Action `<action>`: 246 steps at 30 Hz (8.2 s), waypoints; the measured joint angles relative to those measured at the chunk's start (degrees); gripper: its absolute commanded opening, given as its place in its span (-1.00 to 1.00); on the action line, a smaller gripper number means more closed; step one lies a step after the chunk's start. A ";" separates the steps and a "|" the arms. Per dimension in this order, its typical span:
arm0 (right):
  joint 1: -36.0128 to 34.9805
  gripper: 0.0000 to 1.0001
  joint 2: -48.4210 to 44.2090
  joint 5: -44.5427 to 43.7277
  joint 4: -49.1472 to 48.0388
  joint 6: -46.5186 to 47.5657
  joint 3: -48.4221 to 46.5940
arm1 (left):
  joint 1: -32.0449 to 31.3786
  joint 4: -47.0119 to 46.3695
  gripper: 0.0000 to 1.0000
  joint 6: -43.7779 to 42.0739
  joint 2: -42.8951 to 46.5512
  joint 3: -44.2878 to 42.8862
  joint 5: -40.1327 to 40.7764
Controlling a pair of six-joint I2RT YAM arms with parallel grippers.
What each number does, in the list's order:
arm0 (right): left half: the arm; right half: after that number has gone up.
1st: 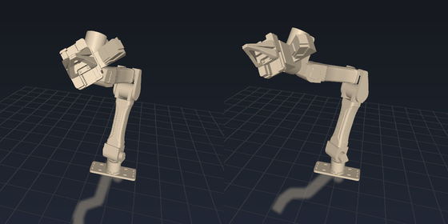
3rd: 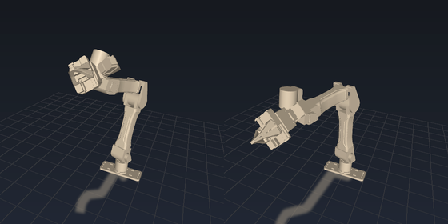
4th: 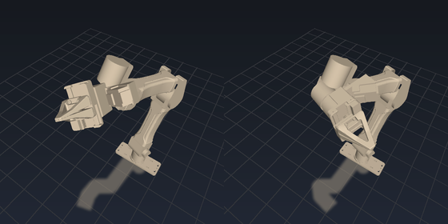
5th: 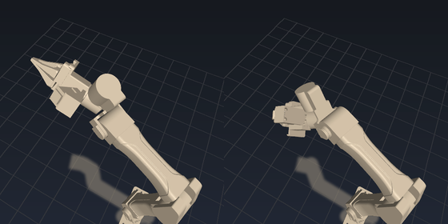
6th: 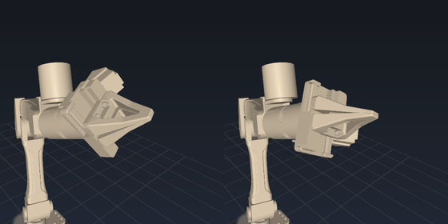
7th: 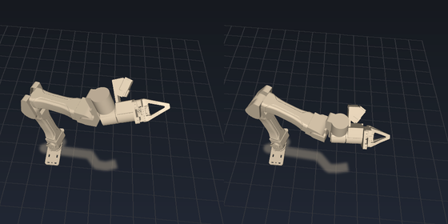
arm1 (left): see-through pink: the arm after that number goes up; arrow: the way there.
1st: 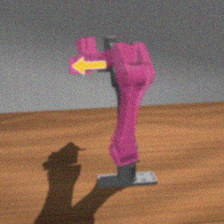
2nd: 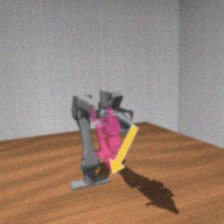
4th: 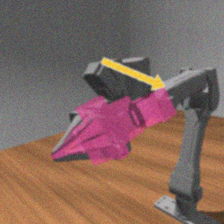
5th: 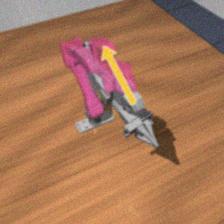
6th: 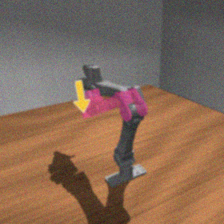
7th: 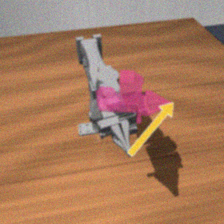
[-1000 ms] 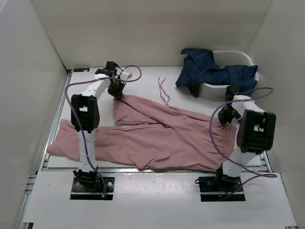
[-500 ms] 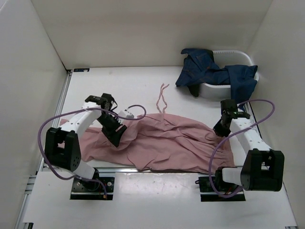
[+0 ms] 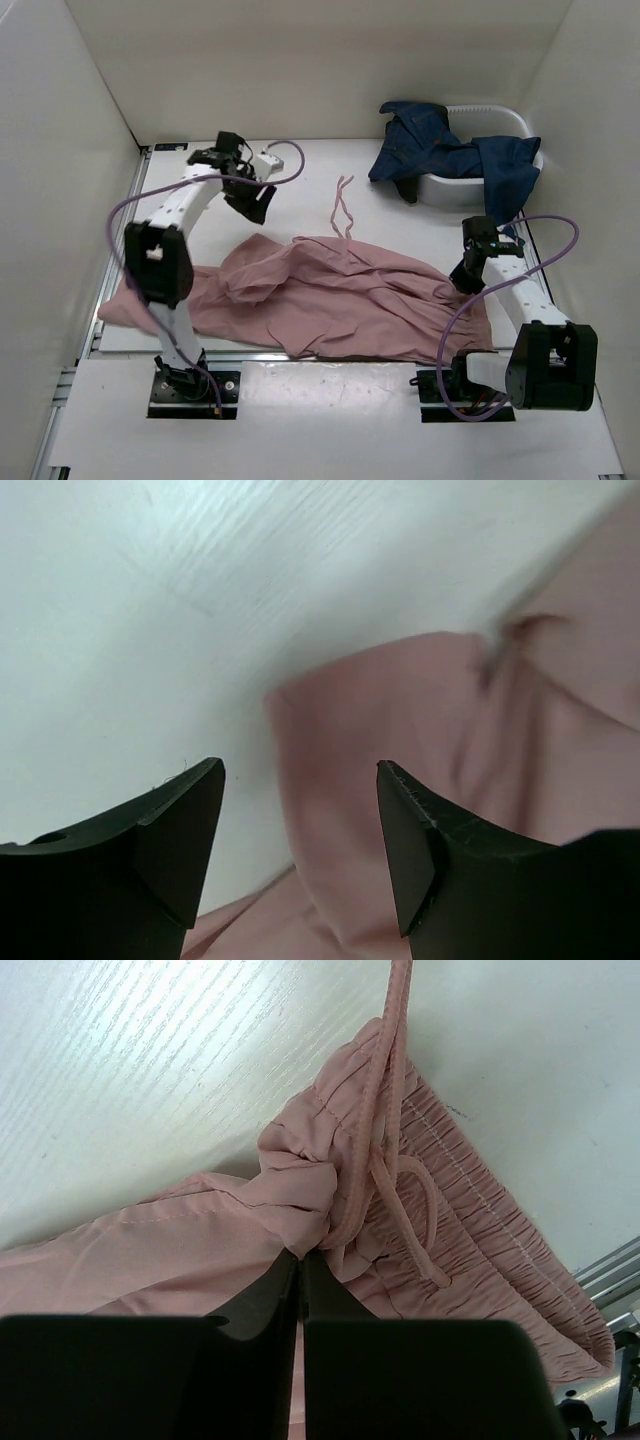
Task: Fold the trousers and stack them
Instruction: Flatten the trousers out, then fold the trousers
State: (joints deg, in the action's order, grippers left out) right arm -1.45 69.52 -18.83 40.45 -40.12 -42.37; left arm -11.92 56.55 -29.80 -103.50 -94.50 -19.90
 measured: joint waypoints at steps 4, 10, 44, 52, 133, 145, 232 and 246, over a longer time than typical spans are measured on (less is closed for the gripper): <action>-0.07 -1.00 -0.13 -0.55 0.00 0.00 0.15 | -0.04 -1.38 0.70 3.54 -14.71 0.72 7.32; -0.07 -1.00 -1.46 -0.98 0.00 0.00 0.66 | -2.01 0.44 0.12 4.24 -11.02 12.13 11.21; 1.60 -1.00 -15.52 -5.40 1.33 1.20 -5.01 | 35.30 5.95 -0.72 9.09 0.35 -5.29 19.45; 2.03 -0.78 -31.56 -1.70 11.96 -11.80 1.05 | 44.50 8.59 -0.72 3.74 7.02 7.52 19.50; -16.15 0.11 12.66 12.37 7.87 -8.81 1.05 | 37.94 -8.13 -0.01 -2.62 13.27 48.87 37.40; -10.03 0.33 33.94 6.84 9.84 -3.69 -23.41 | 37.62 -7.48 -0.01 3.06 6.93 40.02 31.12; -62.88 -0.18 44.41 -27.89 9.20 -2.38 -49.99 | 19.82 -9.18 0.23 11.63 4.57 34.75 23.65; -68.98 -0.13 24.48 -11.23 -2.34 13.81 -48.13 | 19.82 -8.24 0.25 10.78 5.46 32.79 23.69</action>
State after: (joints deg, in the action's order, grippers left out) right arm -70.43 94.00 -30.06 38.11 -26.30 -90.50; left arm 7.90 48.31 -19.03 -98.04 -61.71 3.79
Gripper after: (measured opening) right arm 0.557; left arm 0.614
